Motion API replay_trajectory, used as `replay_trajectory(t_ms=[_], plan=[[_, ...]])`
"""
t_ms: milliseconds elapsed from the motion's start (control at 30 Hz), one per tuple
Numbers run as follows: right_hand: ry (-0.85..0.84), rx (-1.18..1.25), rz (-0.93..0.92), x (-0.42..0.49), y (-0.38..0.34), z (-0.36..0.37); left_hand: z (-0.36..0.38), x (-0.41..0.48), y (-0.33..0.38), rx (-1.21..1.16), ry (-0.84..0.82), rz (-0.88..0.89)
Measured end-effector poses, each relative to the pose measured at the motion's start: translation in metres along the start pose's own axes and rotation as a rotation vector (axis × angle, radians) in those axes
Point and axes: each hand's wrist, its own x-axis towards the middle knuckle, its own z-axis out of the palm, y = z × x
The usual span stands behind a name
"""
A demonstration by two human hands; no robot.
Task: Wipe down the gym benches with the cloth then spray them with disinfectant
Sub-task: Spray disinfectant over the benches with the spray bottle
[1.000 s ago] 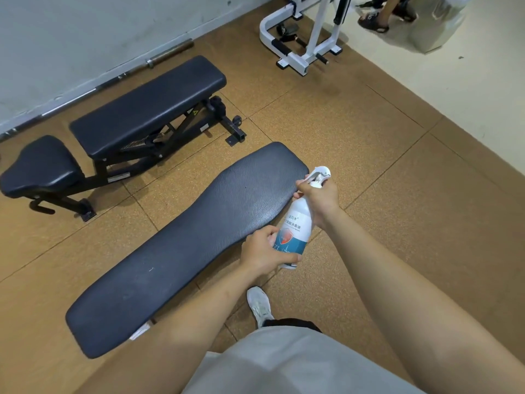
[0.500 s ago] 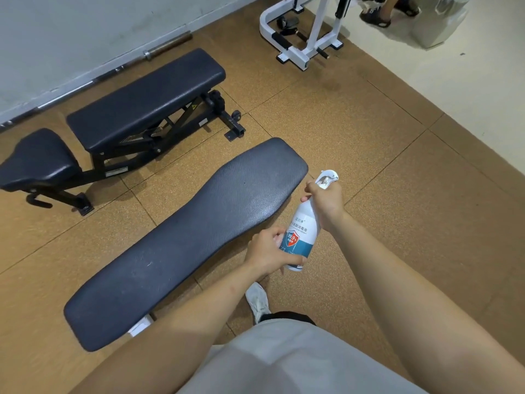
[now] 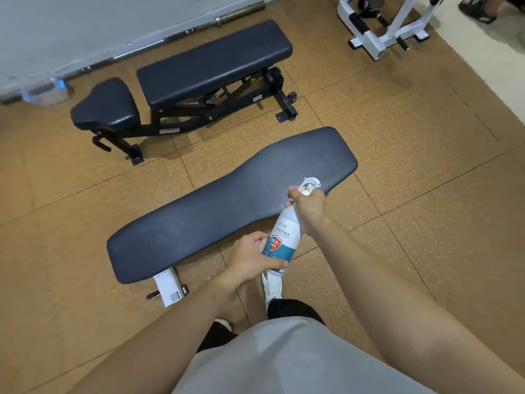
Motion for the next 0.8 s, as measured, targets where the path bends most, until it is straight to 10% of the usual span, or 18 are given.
replay_trajectory(t_ms=[800], plan=[[-0.393,-0.235,0.029,-0.129,0.103,0.214,-0.090,-0.124,-0.188,-0.436,0.349,-0.196]])
